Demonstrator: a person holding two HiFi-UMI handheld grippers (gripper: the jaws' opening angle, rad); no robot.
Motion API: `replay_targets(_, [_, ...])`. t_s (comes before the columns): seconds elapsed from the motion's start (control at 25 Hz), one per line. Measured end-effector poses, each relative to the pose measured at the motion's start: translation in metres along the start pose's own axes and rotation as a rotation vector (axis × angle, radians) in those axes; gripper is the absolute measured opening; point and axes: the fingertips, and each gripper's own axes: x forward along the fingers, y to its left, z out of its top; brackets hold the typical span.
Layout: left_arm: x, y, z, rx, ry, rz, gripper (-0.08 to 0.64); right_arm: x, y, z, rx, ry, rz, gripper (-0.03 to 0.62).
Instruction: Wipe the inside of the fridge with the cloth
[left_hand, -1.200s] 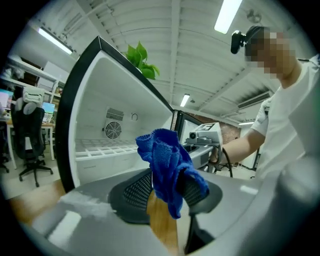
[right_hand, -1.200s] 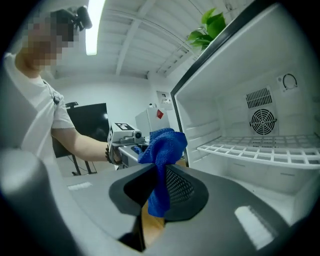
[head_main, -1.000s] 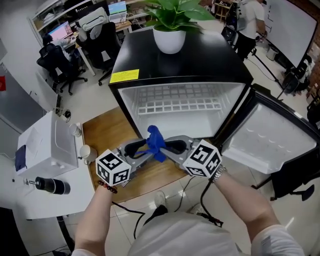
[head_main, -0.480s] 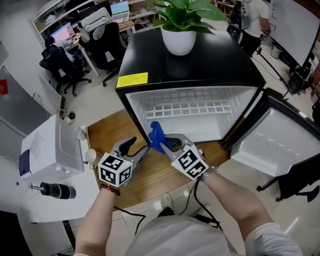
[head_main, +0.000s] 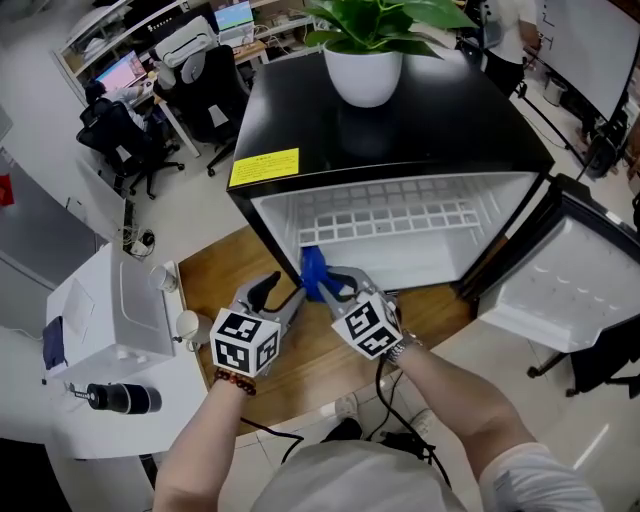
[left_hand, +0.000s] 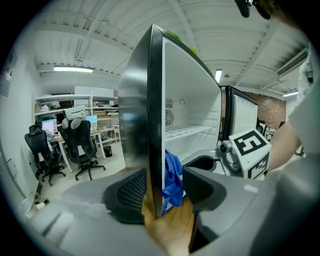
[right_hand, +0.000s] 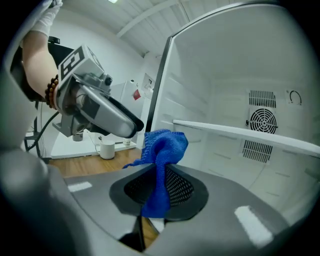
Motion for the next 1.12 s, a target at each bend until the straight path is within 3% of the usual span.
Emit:
replay_targets(0.76, [0.011,0.003,0.002,-0.012,-0.043,0.038,0.213,0.047,-0.037,-0.020,0.100,-0.023,-0.142,0.049])
replay_targets(1.12, [0.013,0.007,0.003,-0.015,-0.066,0.076,0.188,0.069,-0.060,-0.026,0.100,-0.002,-0.195,0.048])
